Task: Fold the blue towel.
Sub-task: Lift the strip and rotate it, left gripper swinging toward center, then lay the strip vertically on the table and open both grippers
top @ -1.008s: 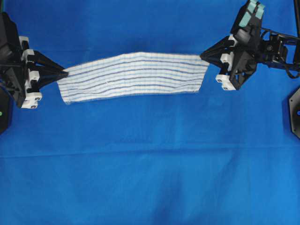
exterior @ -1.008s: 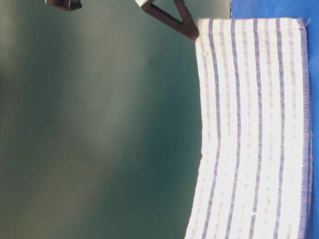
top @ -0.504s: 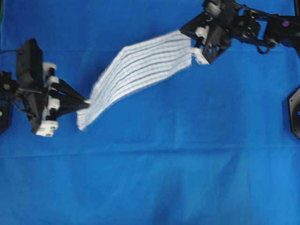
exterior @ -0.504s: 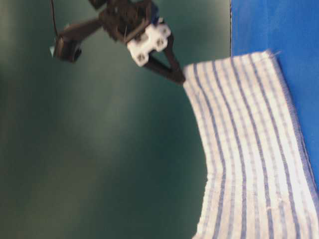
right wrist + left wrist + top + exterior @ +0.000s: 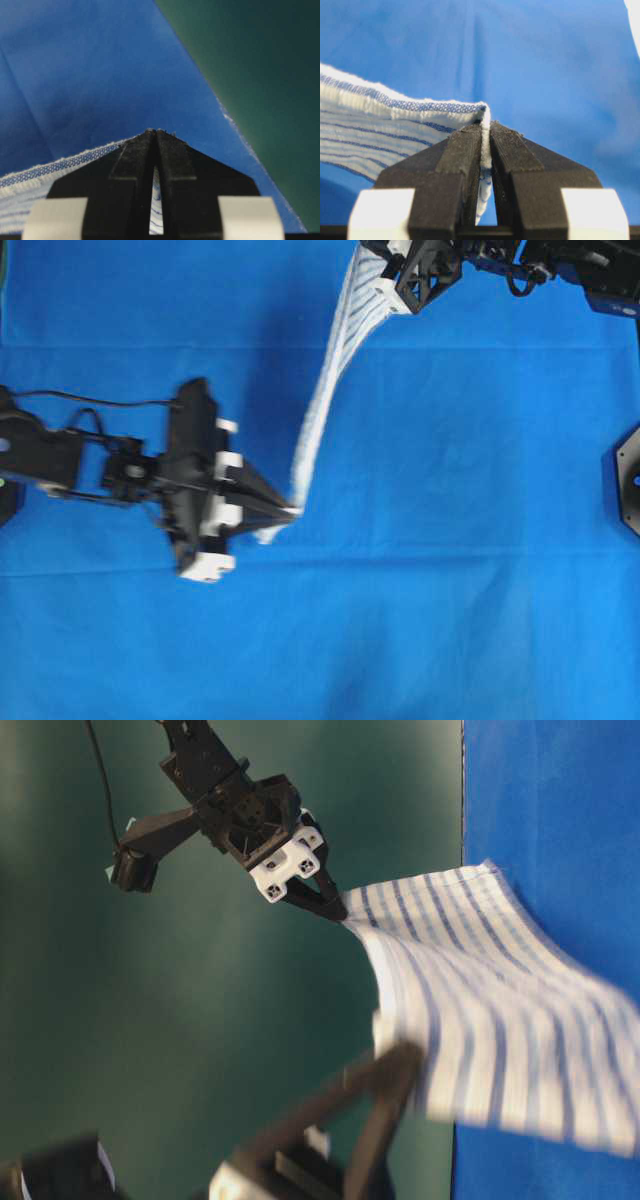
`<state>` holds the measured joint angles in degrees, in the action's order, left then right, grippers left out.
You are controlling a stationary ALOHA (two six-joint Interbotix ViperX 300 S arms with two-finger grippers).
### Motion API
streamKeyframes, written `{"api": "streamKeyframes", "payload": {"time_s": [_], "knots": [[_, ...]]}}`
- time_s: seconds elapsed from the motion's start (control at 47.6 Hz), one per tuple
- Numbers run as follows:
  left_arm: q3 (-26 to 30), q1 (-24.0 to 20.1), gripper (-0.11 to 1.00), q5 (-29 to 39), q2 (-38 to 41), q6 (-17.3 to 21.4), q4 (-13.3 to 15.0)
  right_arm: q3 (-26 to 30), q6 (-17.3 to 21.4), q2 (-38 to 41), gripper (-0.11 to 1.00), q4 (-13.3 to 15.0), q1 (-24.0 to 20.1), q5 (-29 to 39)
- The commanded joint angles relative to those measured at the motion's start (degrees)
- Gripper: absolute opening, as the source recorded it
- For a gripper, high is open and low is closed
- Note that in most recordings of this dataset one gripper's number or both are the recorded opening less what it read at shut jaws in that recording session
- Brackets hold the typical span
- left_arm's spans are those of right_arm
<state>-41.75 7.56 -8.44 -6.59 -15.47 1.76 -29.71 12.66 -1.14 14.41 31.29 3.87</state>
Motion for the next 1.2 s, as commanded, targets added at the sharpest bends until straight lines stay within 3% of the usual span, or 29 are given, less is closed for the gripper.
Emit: {"api": "streamKeyframes", "payload": {"time_s": [0.0,0.42,0.588,0.756,0.924,1.176], "knots": [[4.48,0.26,0.02,-0.35,1.93,0.62,-0.09,1.32,0.09,-0.79,0.02,0.18,0.62,-0.62],[18.63,0.18,0.02,-1.67,13.71,2.29,-0.18,-3.43,0.35,-5.27,0.02,0.18,2.46,-0.09],[21.45,0.26,0.02,-2.29,17.49,2.37,-0.18,-2.99,0.18,-4.39,0.02,0.18,2.37,1.58],[18.46,0.26,0.02,-2.55,16.88,2.02,-0.18,-0.26,0.09,-0.44,0.02,0.18,1.67,1.41],[11.51,0.26,0.02,-5.54,13.80,0.70,0.35,5.54,0.00,5.71,0.02,0.26,0.00,1.67],[2.81,1.32,0.02,-8.44,9.93,-4.13,0.53,12.74,-0.44,11.16,0.02,0.53,-1.76,2.29]]}}
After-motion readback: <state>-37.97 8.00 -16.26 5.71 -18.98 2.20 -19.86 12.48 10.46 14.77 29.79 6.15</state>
